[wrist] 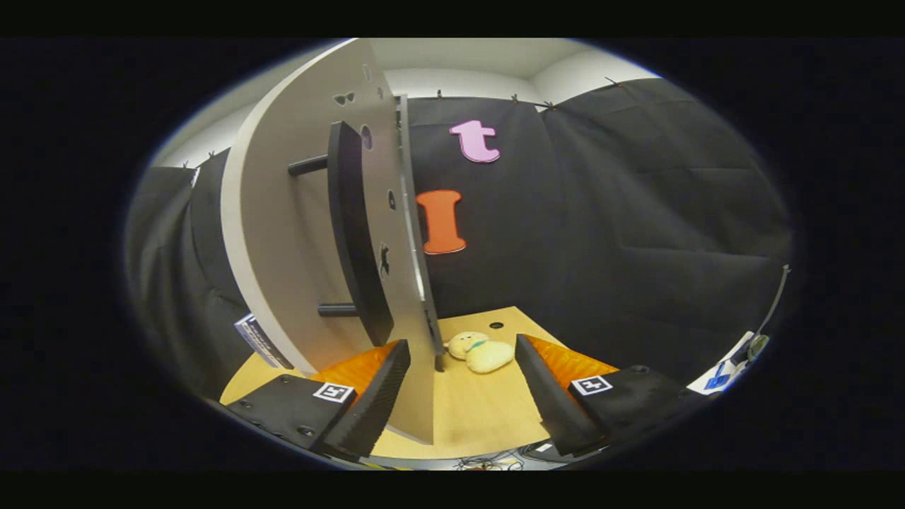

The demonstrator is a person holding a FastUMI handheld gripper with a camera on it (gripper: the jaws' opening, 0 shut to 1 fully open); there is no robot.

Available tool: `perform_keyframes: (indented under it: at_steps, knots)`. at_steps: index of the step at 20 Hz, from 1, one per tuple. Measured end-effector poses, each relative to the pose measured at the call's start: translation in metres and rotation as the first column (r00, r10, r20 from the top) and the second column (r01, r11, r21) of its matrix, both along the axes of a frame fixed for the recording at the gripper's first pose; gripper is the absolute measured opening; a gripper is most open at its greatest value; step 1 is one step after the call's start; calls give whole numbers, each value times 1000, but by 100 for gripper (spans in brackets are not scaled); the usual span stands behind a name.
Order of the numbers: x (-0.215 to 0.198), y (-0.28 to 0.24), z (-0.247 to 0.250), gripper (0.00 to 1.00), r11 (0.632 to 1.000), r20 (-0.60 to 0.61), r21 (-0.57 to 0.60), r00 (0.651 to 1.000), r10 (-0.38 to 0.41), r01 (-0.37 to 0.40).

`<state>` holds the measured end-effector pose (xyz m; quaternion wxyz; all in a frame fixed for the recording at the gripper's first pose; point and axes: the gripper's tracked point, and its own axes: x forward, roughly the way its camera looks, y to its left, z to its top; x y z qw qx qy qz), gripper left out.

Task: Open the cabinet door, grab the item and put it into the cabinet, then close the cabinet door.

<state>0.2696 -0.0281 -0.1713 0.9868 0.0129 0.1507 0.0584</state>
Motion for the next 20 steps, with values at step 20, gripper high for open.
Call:
perform_keyframes:
  at_steps: [20]
  knots:
    - [14,157,-16,97,1000,46,1,999,29,-29]
